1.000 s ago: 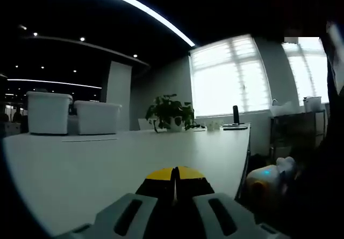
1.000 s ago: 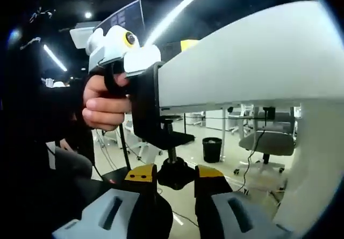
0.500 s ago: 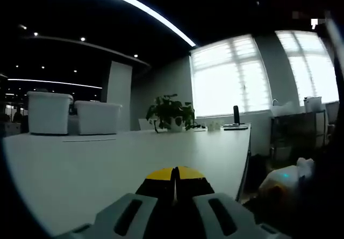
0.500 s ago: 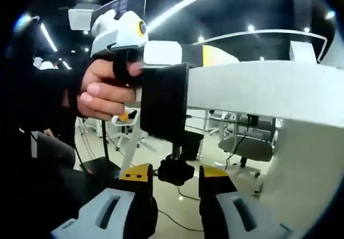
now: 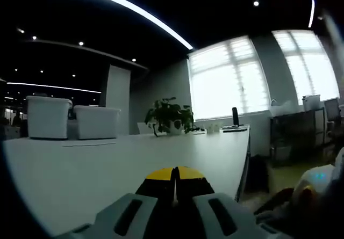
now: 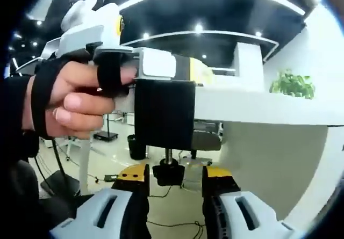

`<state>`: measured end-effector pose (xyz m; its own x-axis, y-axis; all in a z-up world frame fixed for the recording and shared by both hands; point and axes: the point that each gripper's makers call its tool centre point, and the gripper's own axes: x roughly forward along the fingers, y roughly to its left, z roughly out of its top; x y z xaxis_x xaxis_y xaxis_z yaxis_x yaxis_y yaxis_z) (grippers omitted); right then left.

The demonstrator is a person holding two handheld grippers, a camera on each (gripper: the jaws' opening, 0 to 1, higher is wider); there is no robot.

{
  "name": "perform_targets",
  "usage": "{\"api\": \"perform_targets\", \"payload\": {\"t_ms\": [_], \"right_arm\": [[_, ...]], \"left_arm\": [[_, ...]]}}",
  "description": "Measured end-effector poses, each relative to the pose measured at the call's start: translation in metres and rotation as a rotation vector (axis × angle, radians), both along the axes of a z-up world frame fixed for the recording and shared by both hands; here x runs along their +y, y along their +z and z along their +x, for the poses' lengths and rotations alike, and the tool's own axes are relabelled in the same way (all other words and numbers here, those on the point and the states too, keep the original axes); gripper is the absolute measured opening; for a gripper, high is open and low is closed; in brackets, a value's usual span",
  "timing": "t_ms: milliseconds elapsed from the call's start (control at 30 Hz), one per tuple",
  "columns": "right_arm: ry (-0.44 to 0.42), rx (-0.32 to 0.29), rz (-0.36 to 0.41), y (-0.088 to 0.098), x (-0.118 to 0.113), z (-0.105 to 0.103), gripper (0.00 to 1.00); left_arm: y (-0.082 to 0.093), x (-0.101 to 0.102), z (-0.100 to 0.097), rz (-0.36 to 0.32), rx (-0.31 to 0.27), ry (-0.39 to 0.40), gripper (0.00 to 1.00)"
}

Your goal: Clamp the fixed fixture on the desktop, loosen the retaining clip, secure it to the edge of the desk, and tighten the retaining clip.

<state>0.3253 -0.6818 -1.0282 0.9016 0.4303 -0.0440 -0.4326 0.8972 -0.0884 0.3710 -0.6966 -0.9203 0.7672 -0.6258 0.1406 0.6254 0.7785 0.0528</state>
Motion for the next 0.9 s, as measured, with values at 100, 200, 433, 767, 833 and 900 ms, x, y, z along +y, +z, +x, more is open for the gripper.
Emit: {"api": "perform_targets", "payload": {"t_ms": [100, 200, 433, 767, 833, 900], "right_arm": [[-0.046, 0.025, 0.03, 0.0, 0.007, 0.001, 0.37], [-0.069, 0.05, 0.026, -0.005, 0.011, 0.0, 0.41], [-0.129, 0.067, 0.012, -0.009, 0.008, -0.001, 0.43], [-0.163, 0.111, 0.015, -0.018, 0.01, 0.007, 0.38], [-0.166, 0.113, 0.026, -0.018, 0.01, 0.009, 0.34], [-0.172, 0.112, 0.027, -0.017, 0.012, 0.009, 0.29]], "left_arm": [[0.001, 0.0, -0.002, 0.001, -0.005, -0.007, 0.01], [0.001, 0.0, -0.002, 0.001, -0.007, -0.007, 0.01], [0.002, 0.001, -0.003, 0.002, -0.013, -0.006, 0.01], [0.001, 0.002, -0.003, 0.002, -0.014, -0.006, 0.01], [0.001, 0.003, -0.003, 0.002, -0.015, -0.006, 0.01], [0.001, 0.003, -0.003, 0.003, -0.015, -0.005, 0.01]]}}
